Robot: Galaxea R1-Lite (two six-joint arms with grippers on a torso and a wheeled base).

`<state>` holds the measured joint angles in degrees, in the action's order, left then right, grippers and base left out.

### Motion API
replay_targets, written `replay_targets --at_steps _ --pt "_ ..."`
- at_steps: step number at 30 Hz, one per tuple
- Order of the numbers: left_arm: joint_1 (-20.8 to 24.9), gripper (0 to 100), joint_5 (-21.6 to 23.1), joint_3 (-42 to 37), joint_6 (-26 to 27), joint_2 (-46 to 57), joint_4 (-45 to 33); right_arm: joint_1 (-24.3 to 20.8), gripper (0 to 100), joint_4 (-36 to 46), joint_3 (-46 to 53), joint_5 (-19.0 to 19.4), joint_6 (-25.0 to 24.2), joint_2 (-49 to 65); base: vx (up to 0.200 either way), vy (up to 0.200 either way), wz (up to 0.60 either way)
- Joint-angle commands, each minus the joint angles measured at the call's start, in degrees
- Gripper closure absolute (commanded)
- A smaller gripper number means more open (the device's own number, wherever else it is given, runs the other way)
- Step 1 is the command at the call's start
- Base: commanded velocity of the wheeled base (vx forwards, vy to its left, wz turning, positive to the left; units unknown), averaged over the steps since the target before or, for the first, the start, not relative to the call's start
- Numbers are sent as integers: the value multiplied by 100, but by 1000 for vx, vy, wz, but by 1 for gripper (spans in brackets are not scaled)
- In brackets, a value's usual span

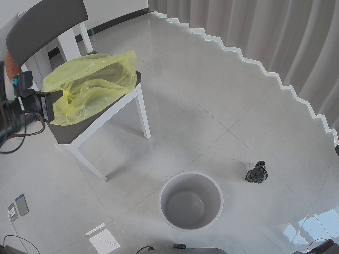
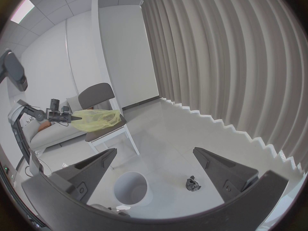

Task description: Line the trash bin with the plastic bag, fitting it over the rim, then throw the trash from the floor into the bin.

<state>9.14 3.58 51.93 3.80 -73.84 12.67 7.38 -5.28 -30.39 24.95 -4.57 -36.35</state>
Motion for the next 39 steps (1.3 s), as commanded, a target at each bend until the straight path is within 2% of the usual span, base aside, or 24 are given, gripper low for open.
replay_targets --at_steps 1,2,5,8,9,10,13,16,18,20,21,23,28,33,39 --pt "1116 100 494 616 463 1715 -1152 -386 0 -272 -679 141 -61 -1269 0 0 0" --pt "1344 100 485 731 727 1882 -1627 -491 0 -272 -793 141 -61 -1489 0 0 0" --pt "1608 100 477 906 1105 2075 -2356 -711 0 -254 -995 141 -44 -1849 0 0 0" --pt "1960 100 406 1047 1571 2190 -2919 -922 0 -219 -1276 168 -44 -2218 0 0 0" --pt "1960 100 406 1047 1571 2190 -2919 -922 0 -219 -1276 168 -44 -2218 0 0 0" --pt "2162 100 239 1161 1843 2190 -3323 -1107 0 -193 -1549 185 -44 -2605 0 0 0" --pt "2469 100 -60 1223 2081 2075 -3657 -1353 0 -193 -1804 185 -26 -3071 0 0 0" --pt "2698 100 -200 1205 2142 1952 -3728 -1529 0 -193 -1856 185 0 -3299 0 0 0" --pt "2997 100 -341 1232 2221 1741 -3736 -1854 0 -202 -1883 176 26 -3554 0 0 0" --pt "3067 100 -394 1249 2292 1662 -3736 -1933 0 -202 -1900 176 44 -3633 0 0 0" --pt "3129 100 -473 1293 2502 1522 -3736 -2091 0 -210 -1918 176 44 -3774 0 0 0" --pt "3173 100 -561 1320 2722 1390 -3771 -2240 0 -202 -1971 176 44 -3888 0 0 0" --pt "3243 100 -938 1443 2819 1231 -3868 -2451 0 -219 -2094 176 44 -4169 0 0 0" --pt "3269 100 -947 1592 2828 1223 -3877 -2610 0 -263 -2331 176 26 -4635 0 0 0" --pt "3269 100 -965 1873 2828 1144 -3868 -3163 0 -281 -2375 176 18 -4917 0 0 0"
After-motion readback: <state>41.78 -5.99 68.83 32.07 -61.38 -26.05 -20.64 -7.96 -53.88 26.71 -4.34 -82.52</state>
